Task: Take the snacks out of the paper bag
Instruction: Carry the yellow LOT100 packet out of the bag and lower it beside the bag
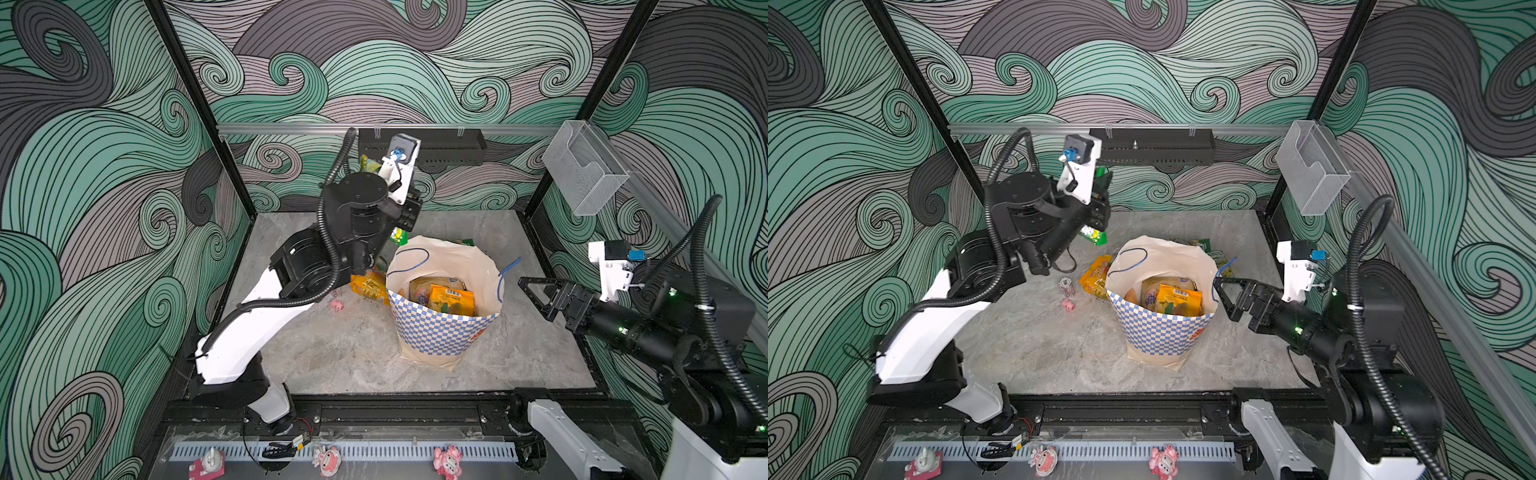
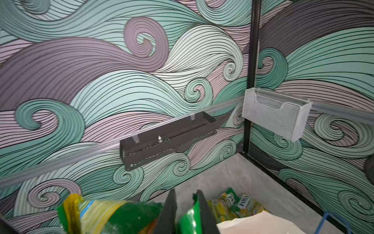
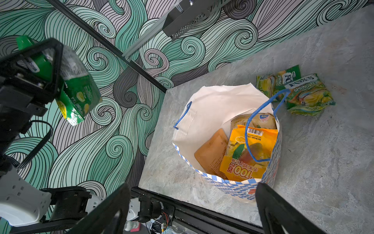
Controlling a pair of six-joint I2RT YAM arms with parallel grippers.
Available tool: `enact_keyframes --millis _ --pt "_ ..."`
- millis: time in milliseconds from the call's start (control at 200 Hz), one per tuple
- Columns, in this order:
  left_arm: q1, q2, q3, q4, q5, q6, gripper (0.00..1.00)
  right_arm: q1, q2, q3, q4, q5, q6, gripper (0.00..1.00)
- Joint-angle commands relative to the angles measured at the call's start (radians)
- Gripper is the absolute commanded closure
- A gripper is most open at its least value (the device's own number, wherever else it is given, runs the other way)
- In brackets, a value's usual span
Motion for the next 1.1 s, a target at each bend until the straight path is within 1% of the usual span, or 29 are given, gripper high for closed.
enact_keyframes --millis 0,155,265,380,480,590,665,750,926,1036,1096 --pt "0.038 -0.172 -0.182 0.021 -0.148 -0.107 1.00 0.006 -0.008 -0.015 0.037 -0.015 0.016 0.04" --pt "0.082 -0.390 -0.495 -0.070 -0.190 -0.360 1.00 0.007 -0.015 -0.053 0.068 -0.038 0.050 0.04" --pt "0.094 -0.519 -0.701 -0.118 -0.185 -0.529 1.00 0.006 -0.027 -0.089 0.085 -0.048 0.067 0.04" --pt "0.128 -0.604 -0.868 -0.158 -0.125 -0.687 1.00 0.007 -0.032 -0.114 0.095 -0.065 0.083 0.04" --pt "0.179 -0.629 -0.984 -0.152 -0.013 -0.774 1.00 0.008 -0.036 -0.128 0.100 -0.070 0.092 0.04" --pt "0.243 -0.617 -1.120 -0.054 0.121 -0.836 1.00 0.008 -0.042 -0.143 0.107 -0.074 0.102 0.05" --pt "0.264 -0.584 -1.189 0.023 0.169 -0.880 1.00 0.008 -0.047 -0.147 0.104 -0.077 0.105 0.05" --pt "0.272 -0.523 -1.230 0.093 0.204 -0.910 1.00 0.008 -0.055 -0.147 0.095 -0.070 0.101 0.05" --pt "0.292 -0.353 -1.235 0.211 0.309 -0.928 1.00 0.008 -0.068 -0.155 0.080 -0.051 0.098 0.05" --pt "0.297 -0.241 -1.216 0.236 0.338 -0.925 1.00 0.008 -0.071 -0.154 0.084 -0.042 0.101 0.05" --pt "0.307 -0.189 -1.210 0.251 0.373 -0.935 1.00 0.008 -0.071 -0.151 0.082 -0.037 0.102 0.05"
